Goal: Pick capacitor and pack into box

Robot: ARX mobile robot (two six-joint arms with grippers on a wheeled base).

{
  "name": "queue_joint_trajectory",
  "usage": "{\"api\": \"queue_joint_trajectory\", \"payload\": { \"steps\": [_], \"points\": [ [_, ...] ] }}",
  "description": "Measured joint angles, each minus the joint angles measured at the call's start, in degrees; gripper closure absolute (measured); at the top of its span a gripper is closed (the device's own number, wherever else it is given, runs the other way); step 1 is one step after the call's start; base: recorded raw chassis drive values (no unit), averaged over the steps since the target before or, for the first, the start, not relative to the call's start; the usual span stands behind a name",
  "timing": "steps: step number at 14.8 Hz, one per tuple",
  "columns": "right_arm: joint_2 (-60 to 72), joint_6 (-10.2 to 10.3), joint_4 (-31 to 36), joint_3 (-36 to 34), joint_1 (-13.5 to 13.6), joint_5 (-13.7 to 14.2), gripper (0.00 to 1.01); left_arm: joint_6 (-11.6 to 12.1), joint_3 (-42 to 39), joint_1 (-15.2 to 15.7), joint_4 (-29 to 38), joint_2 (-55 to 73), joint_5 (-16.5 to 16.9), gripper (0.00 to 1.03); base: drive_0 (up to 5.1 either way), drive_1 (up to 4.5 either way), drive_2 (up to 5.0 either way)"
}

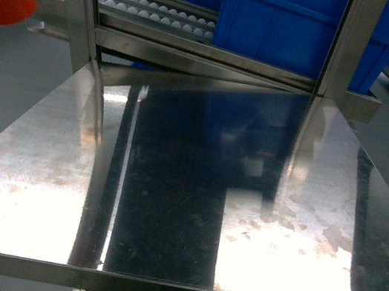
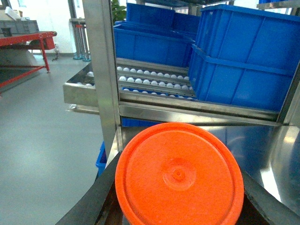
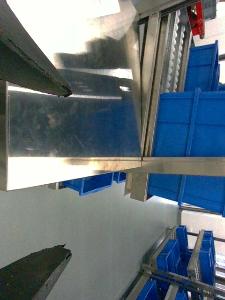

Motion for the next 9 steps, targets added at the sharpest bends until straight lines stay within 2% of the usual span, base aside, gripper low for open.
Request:
{"api": "queue_joint_trajectory", "payload": {
  "steps": [2, 3, 6, 7, 8, 9],
  "points": [
    [0.0, 0.0, 0.02, 0.0, 0.0, 0.0, 0.03, -0.11, -4.31, 0.35, -6.16, -12.24, 0.72, 0.58, 0.0, 0.0, 0.0],
    [0.0, 0.0, 0.0, 0.0, 0.0, -0.02, 0.03, -0.22, -4.68, 0.37, -6.51, -17.38, 1.05, 0.58, 0.0, 0.0, 0.0],
    [0.0, 0.0, 0.02, 0.0, 0.0, 0.0, 0.03, -0.26, -4.52, 0.59, -7.52, -16.61, 1.09, 0.58, 0.0, 0.0, 0.0],
    [0.0, 0.0, 0.0, 0.0, 0.0, 0.0, 0.03, -0.24, -4.33, 0.66, -10.1, -16.81, 1.11, 0.58, 0.0, 0.0, 0.0],
    [0.0, 0.02, 0.0, 0.0, 0.0, 0.0, 0.03, -0.22, -4.2, 1.4, -16.41, -18.95, 2.16, 0.58, 0.0, 0.0, 0.0],
    [0.0, 0.02, 0.0, 0.0, 0.0, 0.0, 0.03, -0.22, -6.78, 2.84, -18.82, -22.47, 3.3, 0.58, 0.0, 0.0, 0.0]
  ]
}}
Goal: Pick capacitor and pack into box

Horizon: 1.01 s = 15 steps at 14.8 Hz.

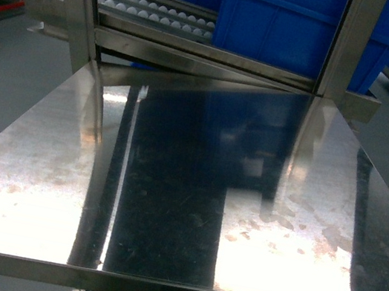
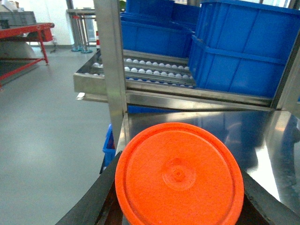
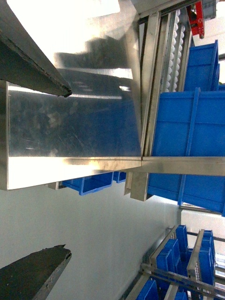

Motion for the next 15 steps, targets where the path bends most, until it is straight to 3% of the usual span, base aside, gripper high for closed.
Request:
{"api": "queue_joint_trajectory", "payload": {
  "steps": [3, 7, 8, 9, 15],
  "points": [
    [0.0, -0.02, 0.02, 0.0, 0.0, 0.0, 0.03, -0.02, -8.66, 3.89, 0.83, -6.29, 3.48, 0.58, 0.0, 0.0, 0.0],
    [0.0, -0.02, 0.02, 0.0, 0.0, 0.0, 0.03, -0.02, -13.27, 6.29, 0.42, -12.31, 5.9, 0.58, 0.0, 0.0, 0.0],
    [0.0, -0.02, 0.0, 0.0, 0.0, 0.0, 0.03, -0.02, -14.71, 7.8, -0.44, -14.14, 7.45, 0.58, 0.0, 0.0, 0.0],
    [0.0, 0.0, 0.02, 0.0, 0.0, -0.02, 0.03, 0.0, -16.28, 11.58, -1.55, -16.44, 11.41, 0.58, 0.0, 0.0, 0.0],
    [0.0, -0.02, 0.0, 0.0, 0.0, 0.0, 0.03, -0.04, -20.48, 11.76, -8.44, -27.93, 11.67, 0.58, 0.0, 0.0, 0.0]
  ]
}}
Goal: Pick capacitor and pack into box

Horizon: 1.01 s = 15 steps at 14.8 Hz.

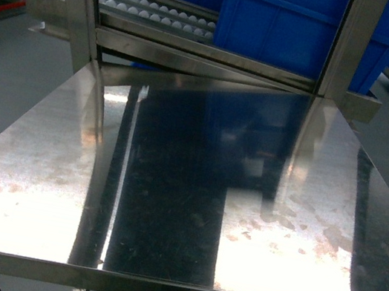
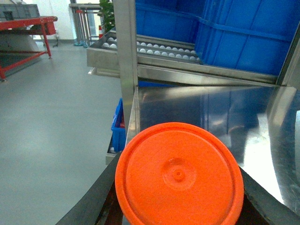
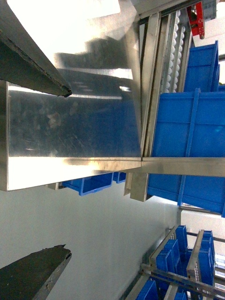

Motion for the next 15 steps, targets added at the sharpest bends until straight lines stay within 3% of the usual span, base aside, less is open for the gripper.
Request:
{"api": "queue_joint_trajectory", "payload": {
  "steps": [13, 14, 15],
  "points": [
    [0.0, 0.0, 0.0, 0.0, 0.0, 0.0, 0.03, 0.0, -1.84, 0.0, -10.97, -13.94, 0.02, 0.58, 0.0, 0.0, 0.0],
    [0.0, 0.0, 0.02, 0.0, 0.0, 0.0, 0.03, 0.0, -1.81, 0.0, -12.57, -15.1, 0.02, 0.58, 0.0, 0.0, 0.0],
    [0.0, 0.02, 0.0, 0.0, 0.0, 0.02, 0.03, 0.0, -1.79, 0.0, -20.72, -20.41, 0.17, 0.58, 0.0, 0.0, 0.0]
  ]
}}
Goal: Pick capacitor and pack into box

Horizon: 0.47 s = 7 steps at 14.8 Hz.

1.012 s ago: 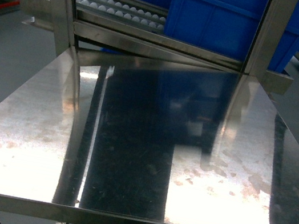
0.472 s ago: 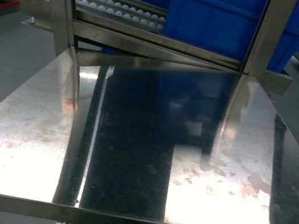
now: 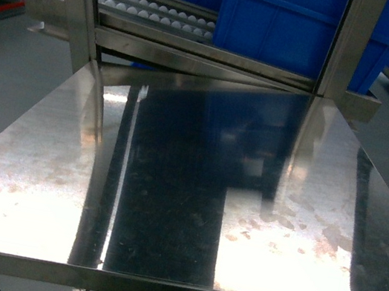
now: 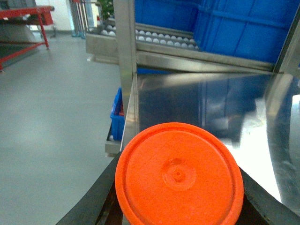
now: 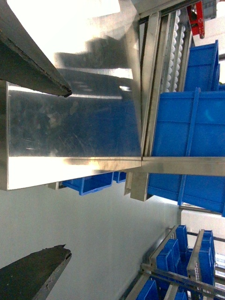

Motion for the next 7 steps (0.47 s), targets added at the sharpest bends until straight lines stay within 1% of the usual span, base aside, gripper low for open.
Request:
{"api": "queue_joint_trajectory", "payload": {
  "steps": [1, 3, 7],
  "points": [
    [0.0, -0.02, 0.0, 0.0, 0.0, -0.02, 0.03, 0.02, 0.0, 0.0, -0.04, -3.41, -0.13, 0.58, 0.0, 0.0, 0.0],
    [0.0, -0.02, 0.0, 0.0, 0.0, -0.04, 0.03, 0.02, 0.0, 0.0, -1.2, -3.34, -0.17, 0.58, 0.0, 0.0, 0.0],
    [0.0, -0.02, 0.0, 0.0, 0.0, -0.02, 0.03, 0.0, 0.0, 0.0, -0.9, -3.34, -0.13, 0.58, 0.0, 0.0, 0.0]
  ]
}}
